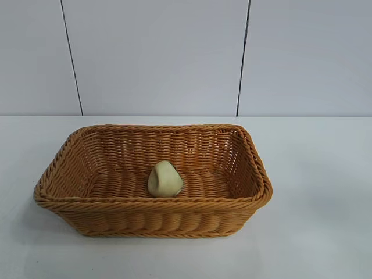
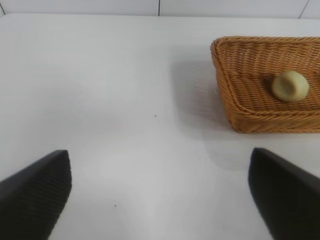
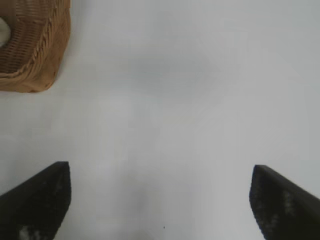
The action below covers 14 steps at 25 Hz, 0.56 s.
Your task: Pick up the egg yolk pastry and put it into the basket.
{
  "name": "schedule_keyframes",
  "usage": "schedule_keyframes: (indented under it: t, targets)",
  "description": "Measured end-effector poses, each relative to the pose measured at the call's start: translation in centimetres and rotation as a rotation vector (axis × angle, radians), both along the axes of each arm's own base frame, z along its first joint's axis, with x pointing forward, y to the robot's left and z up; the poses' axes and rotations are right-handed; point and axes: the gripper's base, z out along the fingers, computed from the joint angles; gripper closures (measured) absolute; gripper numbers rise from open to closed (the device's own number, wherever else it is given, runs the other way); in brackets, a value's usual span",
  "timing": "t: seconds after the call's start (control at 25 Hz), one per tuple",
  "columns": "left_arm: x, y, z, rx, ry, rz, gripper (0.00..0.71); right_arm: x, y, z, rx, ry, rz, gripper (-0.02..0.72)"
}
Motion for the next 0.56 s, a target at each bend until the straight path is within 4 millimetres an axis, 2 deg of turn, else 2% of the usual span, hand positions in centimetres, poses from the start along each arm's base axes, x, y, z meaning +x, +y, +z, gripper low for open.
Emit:
schedule_keyframes:
  t: [0.16,0.56]
  targets:
    - [0.0,0.0,0.0,0.0,0.0,0.0,0.018,-1.4,-0.1,0.0,0.005,-0.09,0.0,0.008]
    - [0.0,0.0,0.0,0.0,0.0,0.0,0.018,-1.5,-0.1,0.0,0.007,-0.093,-0.001,0.008]
